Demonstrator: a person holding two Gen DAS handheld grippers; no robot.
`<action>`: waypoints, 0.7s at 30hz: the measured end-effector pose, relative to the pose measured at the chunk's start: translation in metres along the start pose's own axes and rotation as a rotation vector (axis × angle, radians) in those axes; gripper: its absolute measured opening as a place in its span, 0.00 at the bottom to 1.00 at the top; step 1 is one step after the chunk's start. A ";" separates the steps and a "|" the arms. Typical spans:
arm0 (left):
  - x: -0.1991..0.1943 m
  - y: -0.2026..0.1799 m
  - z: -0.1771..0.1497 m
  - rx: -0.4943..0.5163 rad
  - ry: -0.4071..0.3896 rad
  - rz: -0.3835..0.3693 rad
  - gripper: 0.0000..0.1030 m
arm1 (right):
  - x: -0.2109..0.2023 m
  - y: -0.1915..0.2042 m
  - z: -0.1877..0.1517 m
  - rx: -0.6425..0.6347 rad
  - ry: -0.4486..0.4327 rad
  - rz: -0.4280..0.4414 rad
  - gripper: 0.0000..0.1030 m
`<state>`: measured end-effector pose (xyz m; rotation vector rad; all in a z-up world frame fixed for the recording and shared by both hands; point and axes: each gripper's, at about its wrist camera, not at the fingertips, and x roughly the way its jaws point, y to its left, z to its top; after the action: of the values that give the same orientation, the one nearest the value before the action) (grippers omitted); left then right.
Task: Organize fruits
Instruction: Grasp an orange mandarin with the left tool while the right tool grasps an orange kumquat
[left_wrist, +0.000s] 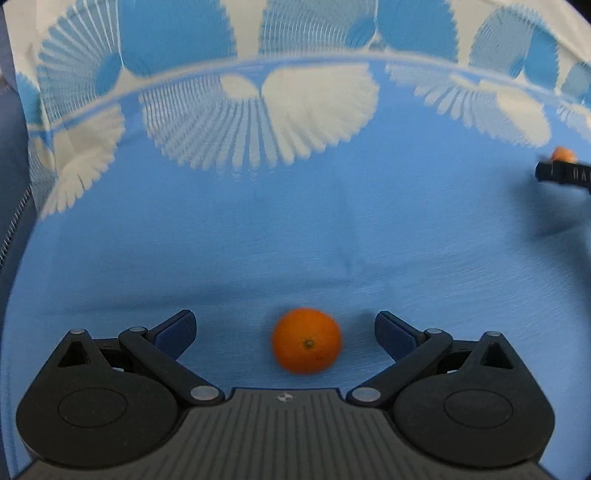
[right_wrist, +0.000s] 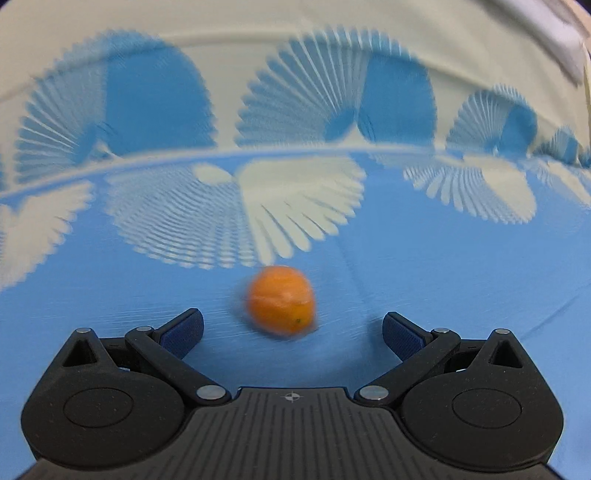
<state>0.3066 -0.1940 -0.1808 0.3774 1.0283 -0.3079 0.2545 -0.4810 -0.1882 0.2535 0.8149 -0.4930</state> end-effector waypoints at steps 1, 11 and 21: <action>0.002 0.003 -0.001 -0.022 0.001 -0.012 1.00 | 0.001 -0.002 0.001 0.013 -0.027 0.013 1.00; -0.028 -0.008 -0.005 -0.016 0.043 -0.072 0.38 | -0.036 0.001 0.000 -0.017 -0.069 0.032 0.38; -0.125 0.001 -0.033 -0.035 -0.065 -0.103 0.38 | -0.192 -0.024 -0.047 0.035 -0.168 0.131 0.38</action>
<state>0.2207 -0.1697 -0.0872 0.2815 0.9896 -0.3919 0.1011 -0.4211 -0.0766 0.2924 0.6224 -0.3995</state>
